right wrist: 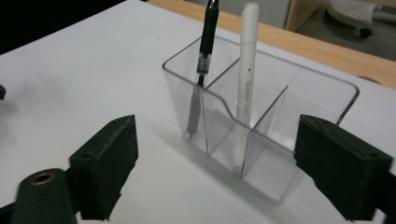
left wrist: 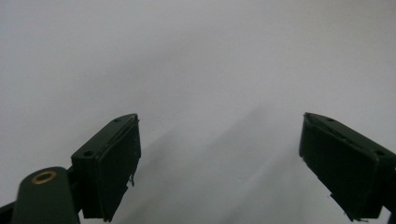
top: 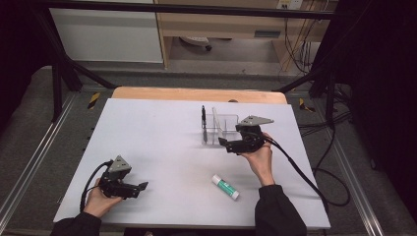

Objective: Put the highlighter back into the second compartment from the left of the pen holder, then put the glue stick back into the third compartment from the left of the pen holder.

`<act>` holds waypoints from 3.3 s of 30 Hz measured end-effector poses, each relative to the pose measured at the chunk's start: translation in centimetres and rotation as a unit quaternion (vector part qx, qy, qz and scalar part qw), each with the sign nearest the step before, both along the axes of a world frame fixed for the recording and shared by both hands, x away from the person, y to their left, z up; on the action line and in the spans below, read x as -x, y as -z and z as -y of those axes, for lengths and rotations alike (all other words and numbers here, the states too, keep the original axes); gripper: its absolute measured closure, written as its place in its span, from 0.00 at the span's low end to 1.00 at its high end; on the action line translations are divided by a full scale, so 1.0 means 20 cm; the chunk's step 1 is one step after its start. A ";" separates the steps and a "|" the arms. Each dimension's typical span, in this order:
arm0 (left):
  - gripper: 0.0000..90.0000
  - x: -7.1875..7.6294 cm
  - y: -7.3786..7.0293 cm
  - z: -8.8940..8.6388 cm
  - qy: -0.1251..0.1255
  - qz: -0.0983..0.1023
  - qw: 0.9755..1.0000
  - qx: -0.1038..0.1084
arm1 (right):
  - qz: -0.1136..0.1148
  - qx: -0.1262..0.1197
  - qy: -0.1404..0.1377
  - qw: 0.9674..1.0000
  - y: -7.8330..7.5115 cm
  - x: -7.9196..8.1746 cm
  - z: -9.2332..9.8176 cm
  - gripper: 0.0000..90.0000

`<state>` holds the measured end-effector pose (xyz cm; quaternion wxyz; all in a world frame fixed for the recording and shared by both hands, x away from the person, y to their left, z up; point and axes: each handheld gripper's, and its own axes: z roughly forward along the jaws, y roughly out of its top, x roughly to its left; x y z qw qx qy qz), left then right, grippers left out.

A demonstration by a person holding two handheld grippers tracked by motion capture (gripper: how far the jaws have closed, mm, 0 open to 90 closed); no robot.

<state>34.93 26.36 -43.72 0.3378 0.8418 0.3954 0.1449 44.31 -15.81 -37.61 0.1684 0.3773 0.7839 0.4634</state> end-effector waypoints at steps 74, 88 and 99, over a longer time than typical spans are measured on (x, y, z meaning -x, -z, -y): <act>0.14 -0.01 0.00 0.00 0.003 0.000 1.000 0.004 | -0.169 0.213 -0.098 0.957 0.17 0.37 -0.26 0.42; 0.14 0.00 0.00 0.00 0.005 0.002 1.000 0.001 | -0.189 0.241 -0.102 0.947 0.22 0.35 -0.28 0.65; 0.14 0.00 0.00 0.00 0.008 0.002 1.000 -0.002 | -0.205 0.255 -0.101 0.940 0.24 0.35 -0.28 0.72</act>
